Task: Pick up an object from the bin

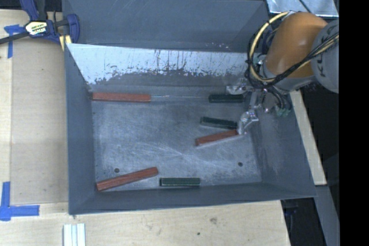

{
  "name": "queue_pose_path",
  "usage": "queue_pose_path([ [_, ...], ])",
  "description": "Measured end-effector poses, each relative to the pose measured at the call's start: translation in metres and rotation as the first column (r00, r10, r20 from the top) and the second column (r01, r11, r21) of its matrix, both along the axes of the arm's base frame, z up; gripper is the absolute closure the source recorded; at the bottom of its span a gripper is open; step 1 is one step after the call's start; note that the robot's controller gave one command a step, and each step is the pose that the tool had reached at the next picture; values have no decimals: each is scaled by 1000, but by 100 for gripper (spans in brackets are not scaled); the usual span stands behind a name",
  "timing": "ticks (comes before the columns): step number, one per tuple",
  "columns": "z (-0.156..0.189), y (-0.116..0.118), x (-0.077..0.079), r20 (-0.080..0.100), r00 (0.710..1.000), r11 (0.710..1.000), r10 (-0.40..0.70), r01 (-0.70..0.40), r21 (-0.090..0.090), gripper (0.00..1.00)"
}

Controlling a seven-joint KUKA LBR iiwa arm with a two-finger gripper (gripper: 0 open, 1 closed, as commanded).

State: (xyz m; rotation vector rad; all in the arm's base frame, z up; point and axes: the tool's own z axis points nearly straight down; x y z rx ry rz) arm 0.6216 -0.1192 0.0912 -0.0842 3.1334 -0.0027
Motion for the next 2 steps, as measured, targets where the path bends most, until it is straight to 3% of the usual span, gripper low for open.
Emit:
queue_pose_path([
  [1, 5, -1, 2, 6, 1000, 1000, 4, -4, -2, 0],
  [2, 12, 11, -9, -7, 999, 999, -45, 45, 2, 0],
])
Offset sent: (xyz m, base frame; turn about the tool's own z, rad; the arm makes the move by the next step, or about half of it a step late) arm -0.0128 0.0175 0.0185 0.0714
